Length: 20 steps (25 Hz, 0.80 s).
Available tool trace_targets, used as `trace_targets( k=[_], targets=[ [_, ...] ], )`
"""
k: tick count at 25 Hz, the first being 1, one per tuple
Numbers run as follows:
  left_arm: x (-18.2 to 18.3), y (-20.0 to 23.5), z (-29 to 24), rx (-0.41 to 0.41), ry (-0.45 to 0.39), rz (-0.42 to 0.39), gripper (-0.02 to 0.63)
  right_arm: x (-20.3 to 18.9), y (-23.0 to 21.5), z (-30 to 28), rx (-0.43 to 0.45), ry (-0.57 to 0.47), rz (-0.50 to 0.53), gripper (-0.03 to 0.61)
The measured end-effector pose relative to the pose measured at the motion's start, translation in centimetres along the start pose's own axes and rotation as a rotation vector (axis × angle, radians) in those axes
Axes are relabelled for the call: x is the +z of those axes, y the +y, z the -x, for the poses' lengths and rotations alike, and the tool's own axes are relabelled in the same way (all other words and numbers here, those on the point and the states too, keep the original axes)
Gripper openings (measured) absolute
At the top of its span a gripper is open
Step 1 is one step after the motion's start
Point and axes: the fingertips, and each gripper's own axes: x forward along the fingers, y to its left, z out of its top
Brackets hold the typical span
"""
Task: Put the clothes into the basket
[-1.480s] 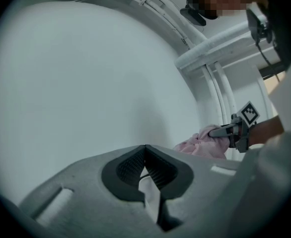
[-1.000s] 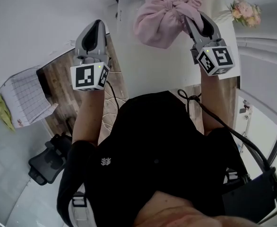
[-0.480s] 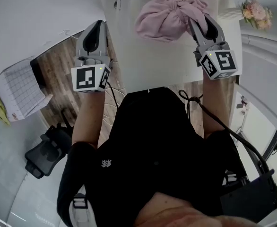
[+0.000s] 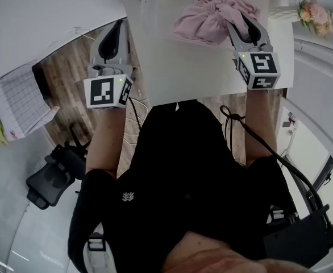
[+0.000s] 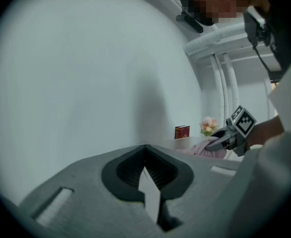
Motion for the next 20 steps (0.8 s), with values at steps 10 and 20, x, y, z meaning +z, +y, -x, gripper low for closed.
trace_targets(
  k=[10,20],
  targets=[
    [0.2,-0.3,1.3,-0.004,-0.009,0.007,0.0,1.3,0.8,1.0,-0.022,0.004,0.072,0.174],
    [3.1,-1.5,2.0,-0.031,-0.064,-0.023,0.0,4.6,1.1,4.4,-0.022,-0.126,0.034,0.173]
  ],
)
